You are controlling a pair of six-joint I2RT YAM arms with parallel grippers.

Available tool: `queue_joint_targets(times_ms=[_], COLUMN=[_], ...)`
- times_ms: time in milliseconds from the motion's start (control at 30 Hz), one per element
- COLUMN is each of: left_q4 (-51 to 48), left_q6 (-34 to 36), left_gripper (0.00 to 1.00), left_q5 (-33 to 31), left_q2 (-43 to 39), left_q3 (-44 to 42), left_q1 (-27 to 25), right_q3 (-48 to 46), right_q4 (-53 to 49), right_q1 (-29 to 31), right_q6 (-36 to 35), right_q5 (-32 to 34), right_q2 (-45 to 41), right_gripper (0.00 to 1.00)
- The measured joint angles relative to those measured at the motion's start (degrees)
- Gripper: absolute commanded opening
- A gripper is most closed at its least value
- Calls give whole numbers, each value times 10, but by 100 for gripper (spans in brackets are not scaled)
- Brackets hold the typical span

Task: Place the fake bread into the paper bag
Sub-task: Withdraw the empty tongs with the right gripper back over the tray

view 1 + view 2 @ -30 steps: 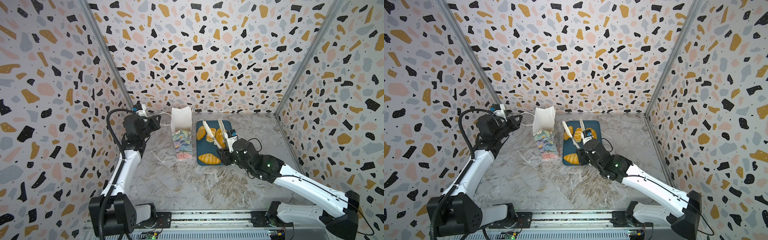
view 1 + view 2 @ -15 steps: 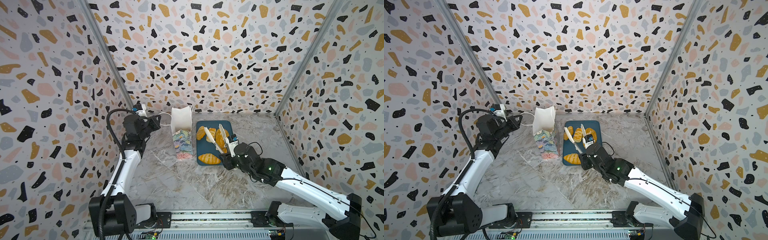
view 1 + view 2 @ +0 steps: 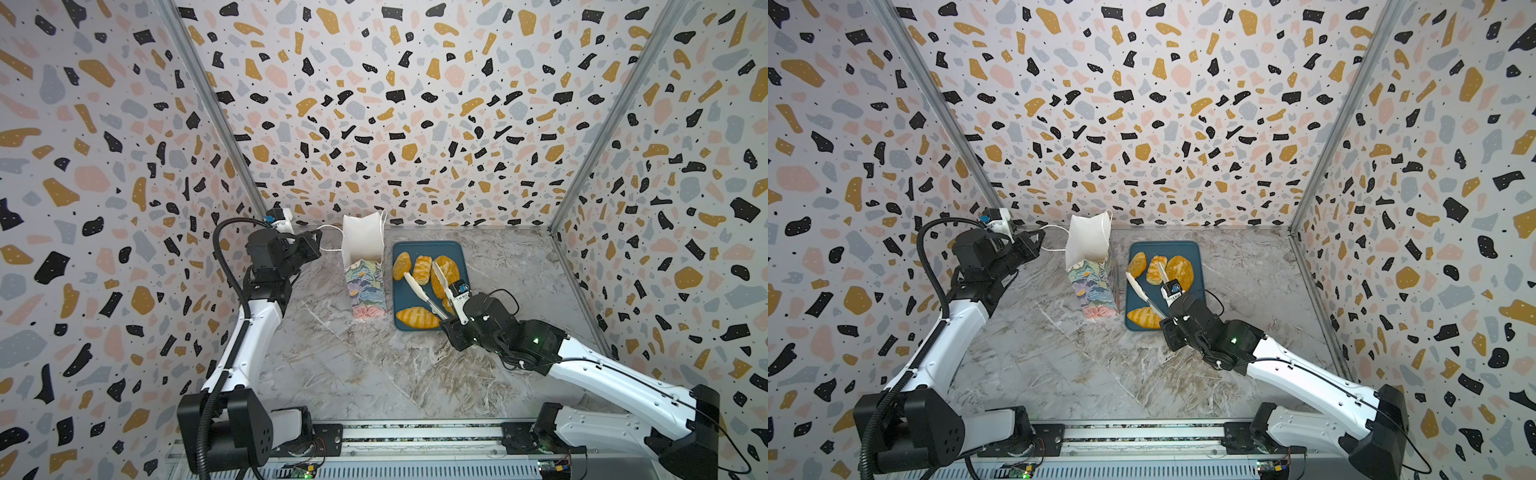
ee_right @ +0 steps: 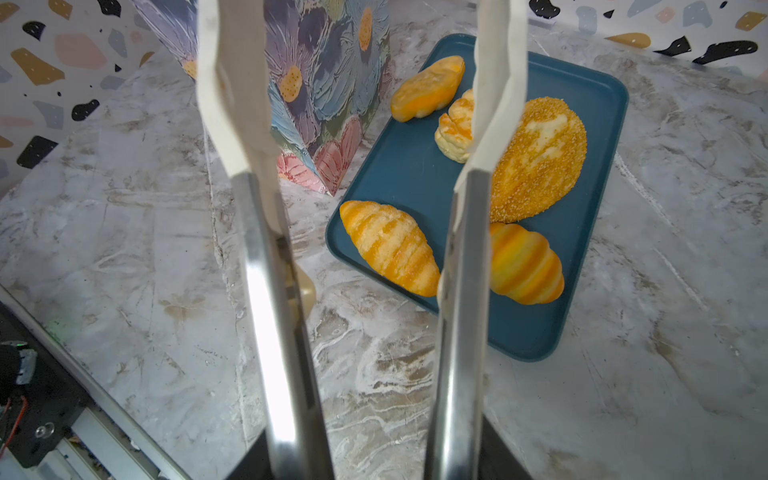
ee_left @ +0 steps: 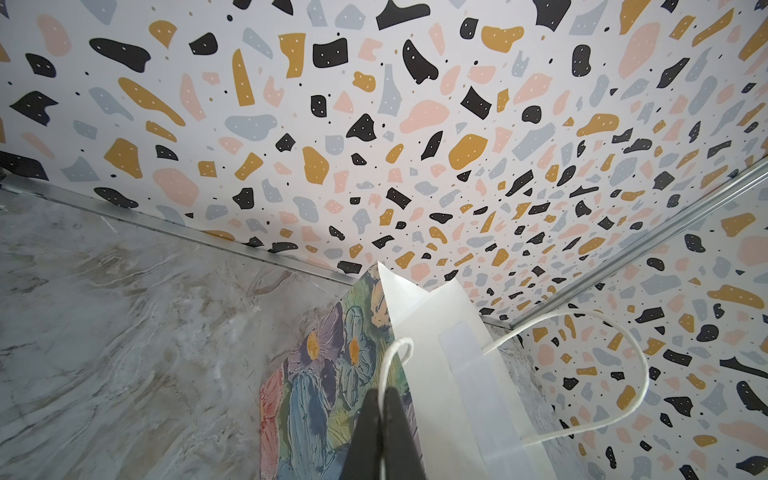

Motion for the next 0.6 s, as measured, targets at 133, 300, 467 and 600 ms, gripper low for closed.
queue_joint_targets(times_ms=[133,300,467,600], left_q4=[0,0,-1,-1], left_q6=[0,0,0,0], left_gripper=[0,0,0,0], left_q5=[0,0,0,0], left_q2=[0,0,0,0], left_q3=[0,0,0,0], left_q1=[0,0,0,0], right_q3=[-9,-20,-36,-47], right_q4=[-4,-7,-8,-9], right_q1=[2,2,4,6], right_q6=[-5,-5,-5,-5], right_q5=[1,2,2,2], right_q2=[0,1,4,3], right_gripper=[51,51,50,51])
